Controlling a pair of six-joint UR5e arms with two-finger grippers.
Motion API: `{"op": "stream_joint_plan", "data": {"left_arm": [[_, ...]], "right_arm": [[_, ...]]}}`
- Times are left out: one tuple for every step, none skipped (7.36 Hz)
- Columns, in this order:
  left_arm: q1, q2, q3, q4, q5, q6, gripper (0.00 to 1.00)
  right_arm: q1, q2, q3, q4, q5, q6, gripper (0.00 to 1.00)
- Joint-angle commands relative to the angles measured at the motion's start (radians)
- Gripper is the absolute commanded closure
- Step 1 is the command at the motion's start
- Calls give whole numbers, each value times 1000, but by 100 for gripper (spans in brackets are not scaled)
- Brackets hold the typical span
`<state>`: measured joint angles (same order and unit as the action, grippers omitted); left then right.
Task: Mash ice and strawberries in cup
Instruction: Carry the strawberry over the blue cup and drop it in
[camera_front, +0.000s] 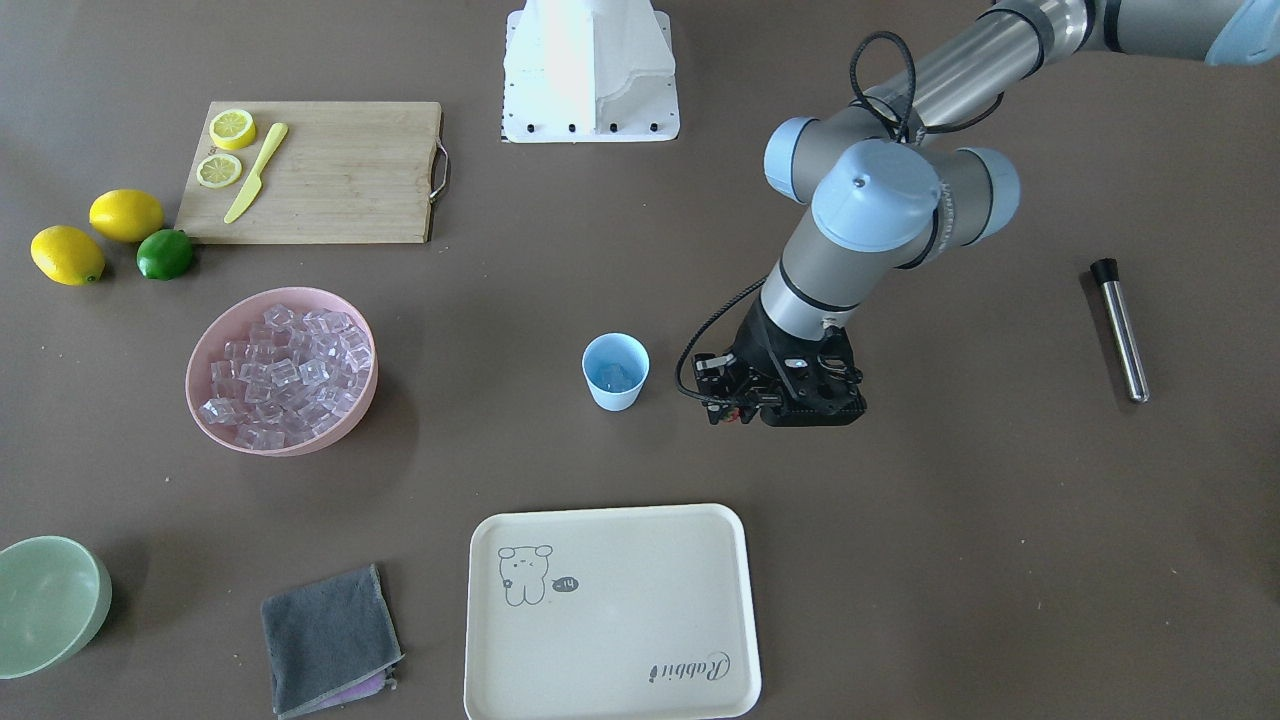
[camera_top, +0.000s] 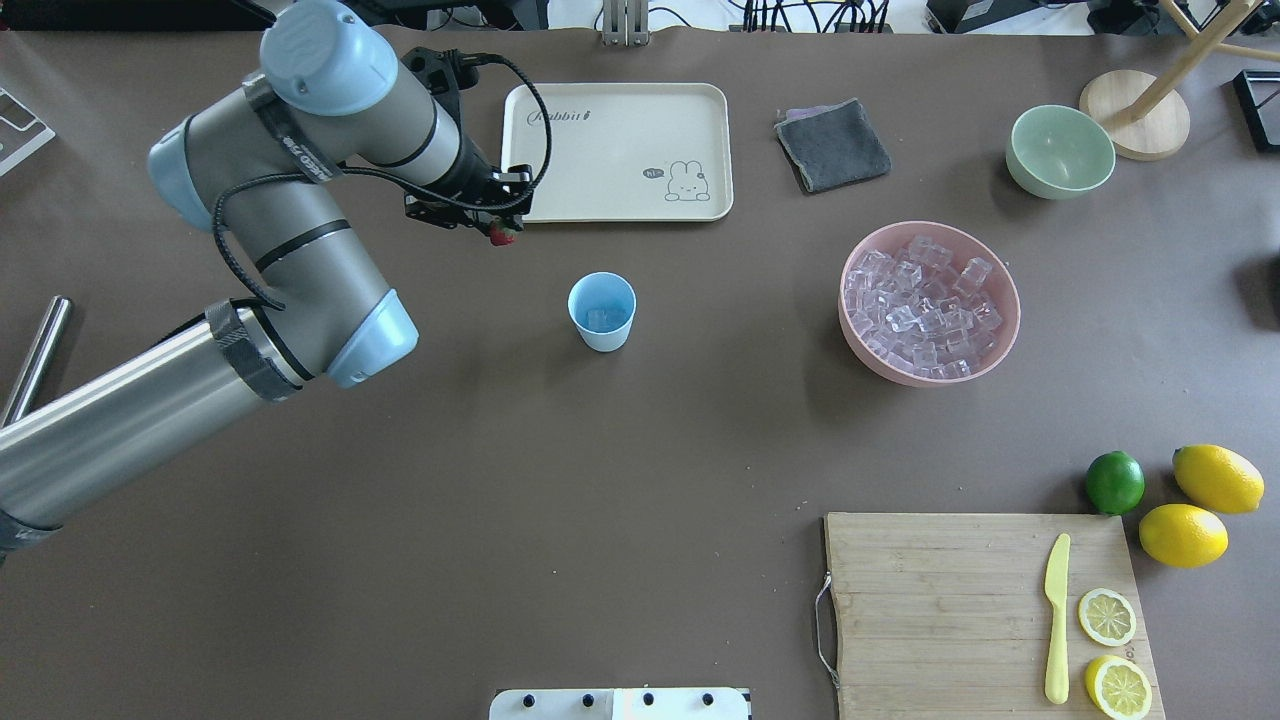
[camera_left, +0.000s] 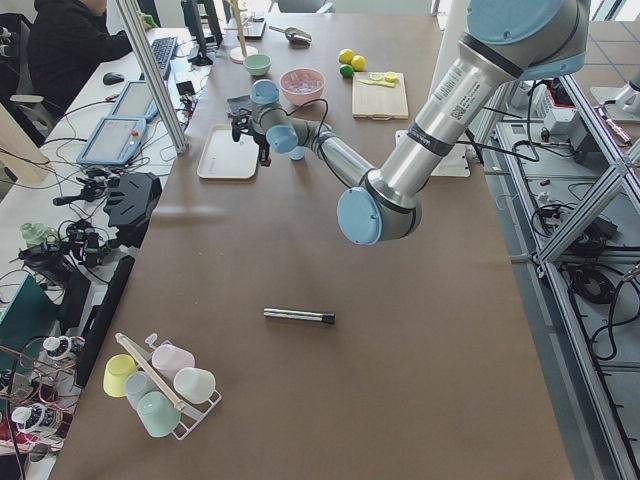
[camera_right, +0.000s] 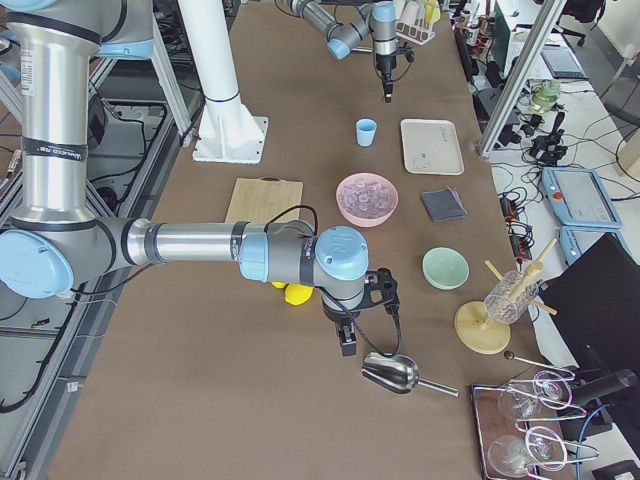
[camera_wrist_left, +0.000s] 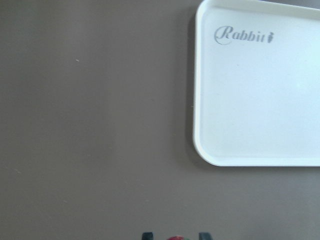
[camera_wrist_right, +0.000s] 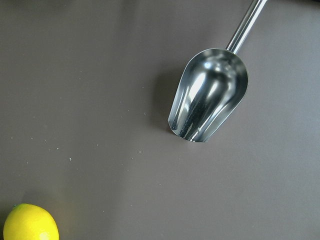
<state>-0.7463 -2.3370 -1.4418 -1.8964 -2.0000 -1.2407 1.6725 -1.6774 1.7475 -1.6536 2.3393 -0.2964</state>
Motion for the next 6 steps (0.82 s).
{"op": "stream_joint_plan", "data": {"left_arm": [[112,-102,-17,71,102,-107,72],[136,-104,-29,69,107,-150,72],[153,-90,-28,66,121,-146,72],[153,-67,-23,62,125,-134,72],[150,-41,-32,57,126,-113,72],[148,-42,-32,56,126,-111,72]], "right_arm": [[6,-2,1,0,0,-1,0],[10,-4,10,0,-2,-1,0],[13,-4,13,0,-2,-1,0],[13,-5,13,0,-2,-1,0],[13,-7,13,0,-2,-1,0],[15,-8,13,0,-2,-3,0]]}}
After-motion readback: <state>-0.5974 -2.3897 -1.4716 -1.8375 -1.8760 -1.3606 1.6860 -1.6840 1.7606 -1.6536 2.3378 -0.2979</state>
